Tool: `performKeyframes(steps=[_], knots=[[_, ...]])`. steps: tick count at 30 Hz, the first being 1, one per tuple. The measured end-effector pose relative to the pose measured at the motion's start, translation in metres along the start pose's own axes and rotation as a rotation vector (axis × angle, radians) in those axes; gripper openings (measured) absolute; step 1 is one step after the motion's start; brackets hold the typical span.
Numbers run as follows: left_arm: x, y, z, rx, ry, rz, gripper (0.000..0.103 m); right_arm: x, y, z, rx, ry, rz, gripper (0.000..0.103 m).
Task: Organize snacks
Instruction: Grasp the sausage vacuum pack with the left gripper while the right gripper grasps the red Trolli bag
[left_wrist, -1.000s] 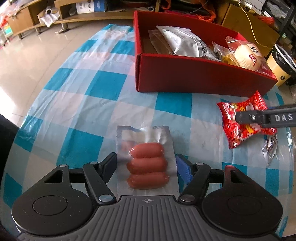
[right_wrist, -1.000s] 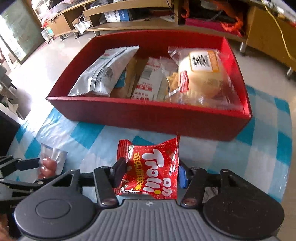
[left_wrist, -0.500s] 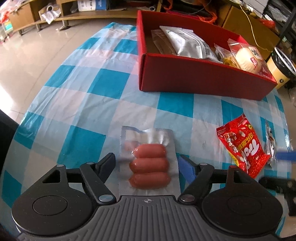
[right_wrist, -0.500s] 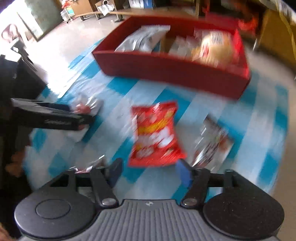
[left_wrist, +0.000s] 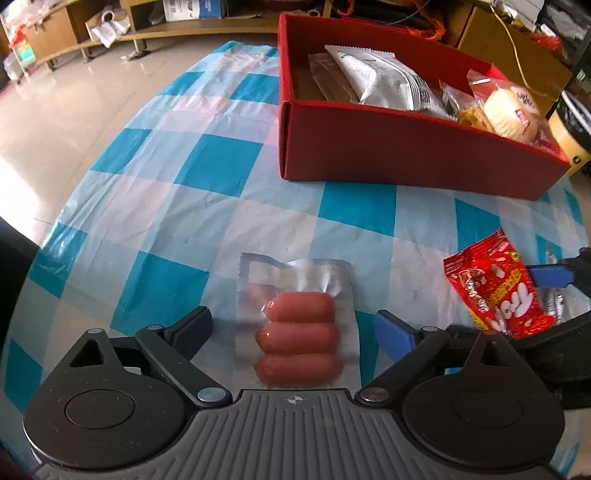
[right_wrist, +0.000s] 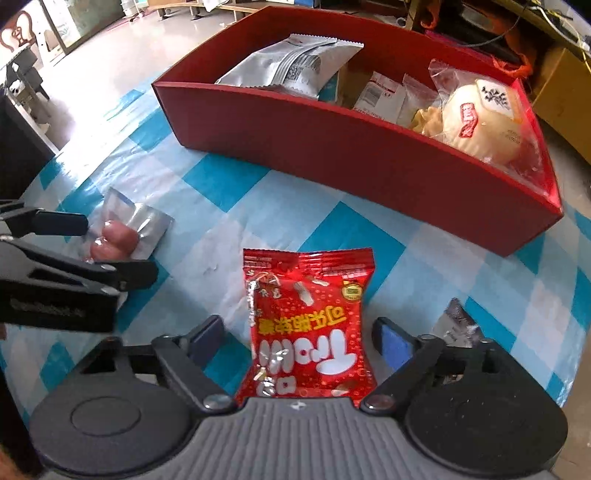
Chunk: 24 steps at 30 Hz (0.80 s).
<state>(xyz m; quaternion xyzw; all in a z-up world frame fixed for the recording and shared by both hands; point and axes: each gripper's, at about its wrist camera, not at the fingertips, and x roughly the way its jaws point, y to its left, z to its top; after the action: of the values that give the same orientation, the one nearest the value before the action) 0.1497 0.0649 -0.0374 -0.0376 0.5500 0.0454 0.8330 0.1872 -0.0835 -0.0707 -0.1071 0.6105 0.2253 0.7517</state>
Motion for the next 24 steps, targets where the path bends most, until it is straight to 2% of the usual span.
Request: performKeyframes(steps=[2, 3, 5, 7, 10, 11, 12, 16, 24], knots=[[0.001, -0.004, -0.001, 0.017, -0.003, 0.025, 0.095, 0.004, 0.007, 0.001, -0.031, 0.017, -0.03, 0.103], [0.0, -0.004, -0.003, 0.02, -0.01, 0.032, 0.095, 0.005, 0.006, 0.003, -0.009, 0.027, -0.024, 0.103], [-0.003, -0.003, -0.002, 0.006, -0.023, 0.038, 0.088, 0.004, 0.003, 0.005, 0.009, 0.022, -0.012, 0.103], [-0.008, -0.002, -0.002, -0.003, -0.036, 0.035, 0.075, 0.001, 0.003, 0.003, -0.002, 0.013, -0.021, 0.1], [-0.008, -0.004, -0.002, -0.011, -0.03, 0.03, 0.075, -0.008, 0.0, -0.001, -0.017, -0.014, -0.01, 0.076], [-0.009, -0.006, -0.002, -0.008, -0.03, 0.035, 0.075, -0.012, -0.002, -0.002, -0.012, -0.021, -0.011, 0.062], [-0.01, -0.007, -0.001, -0.012, -0.026, 0.032, 0.075, -0.014, -0.004, -0.002, -0.004, -0.025, -0.004, 0.056], [-0.016, -0.007, 0.003, -0.037, -0.039, 0.003, 0.075, -0.019, -0.012, -0.006, -0.002, -0.039, -0.031, 0.055], [-0.027, -0.013, 0.009, -0.05, -0.069, -0.025, 0.075, -0.05, -0.027, -0.001, 0.065, -0.131, 0.023, 0.051]])
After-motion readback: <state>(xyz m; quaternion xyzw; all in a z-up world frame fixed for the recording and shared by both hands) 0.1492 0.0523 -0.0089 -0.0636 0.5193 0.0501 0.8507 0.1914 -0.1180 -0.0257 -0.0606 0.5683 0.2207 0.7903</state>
